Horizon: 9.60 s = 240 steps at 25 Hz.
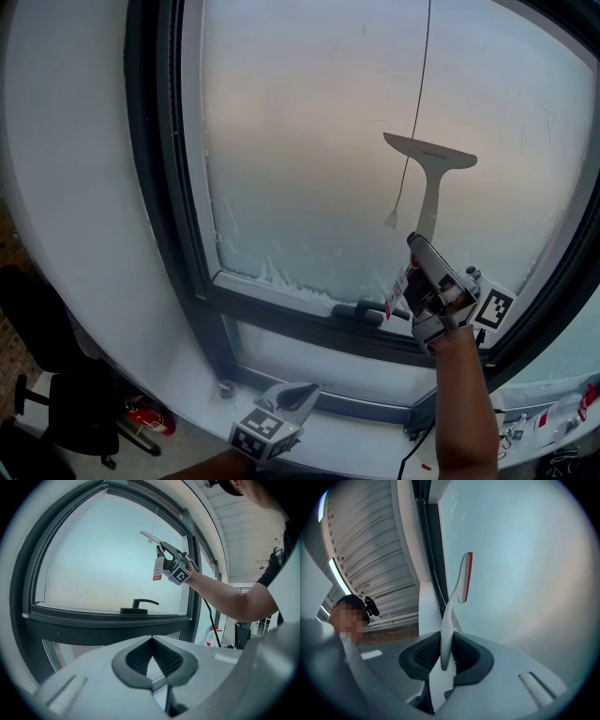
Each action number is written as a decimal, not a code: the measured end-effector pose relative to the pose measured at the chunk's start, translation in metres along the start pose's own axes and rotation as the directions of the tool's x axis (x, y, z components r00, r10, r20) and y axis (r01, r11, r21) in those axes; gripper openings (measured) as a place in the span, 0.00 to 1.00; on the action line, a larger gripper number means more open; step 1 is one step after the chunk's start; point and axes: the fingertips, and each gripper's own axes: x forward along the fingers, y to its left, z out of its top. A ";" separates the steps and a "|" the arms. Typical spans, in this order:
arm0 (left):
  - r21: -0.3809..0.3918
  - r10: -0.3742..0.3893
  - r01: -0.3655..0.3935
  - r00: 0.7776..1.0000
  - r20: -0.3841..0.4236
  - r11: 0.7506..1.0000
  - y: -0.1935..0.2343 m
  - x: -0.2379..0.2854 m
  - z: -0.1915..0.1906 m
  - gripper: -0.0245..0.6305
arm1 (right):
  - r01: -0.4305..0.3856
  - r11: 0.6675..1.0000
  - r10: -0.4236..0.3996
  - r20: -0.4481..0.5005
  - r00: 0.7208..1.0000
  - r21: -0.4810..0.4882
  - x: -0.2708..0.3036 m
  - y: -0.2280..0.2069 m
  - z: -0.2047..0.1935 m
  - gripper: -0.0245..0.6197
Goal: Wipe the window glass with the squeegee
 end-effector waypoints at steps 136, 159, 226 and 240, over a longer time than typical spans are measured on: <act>0.052 -0.110 0.114 0.991 -0.080 0.992 -0.064 0.061 -0.003 0.04 | 0.191 0.918 -0.222 0.049 0.974 0.348 -0.188 -0.014 -0.179 0.18; 0.054 -0.089 0.091 0.995 -0.044 0.994 -0.109 0.078 0.009 0.04 | 0.061 0.997 -0.063 0.065 0.996 0.039 -0.152 0.030 0.029 0.18; -0.010 0.017 -0.017 0.999 -0.029 1.000 -0.127 0.097 0.003 0.04 | 0.064 0.987 -0.069 0.029 0.997 0.144 -0.193 -0.008 0.004 0.18; -0.007 0.020 -0.020 0.999 -0.046 1.000 -0.126 0.102 0.001 0.04 | 0.098 0.979 -0.111 0.067 0.992 0.176 -0.214 -0.019 -0.035 0.18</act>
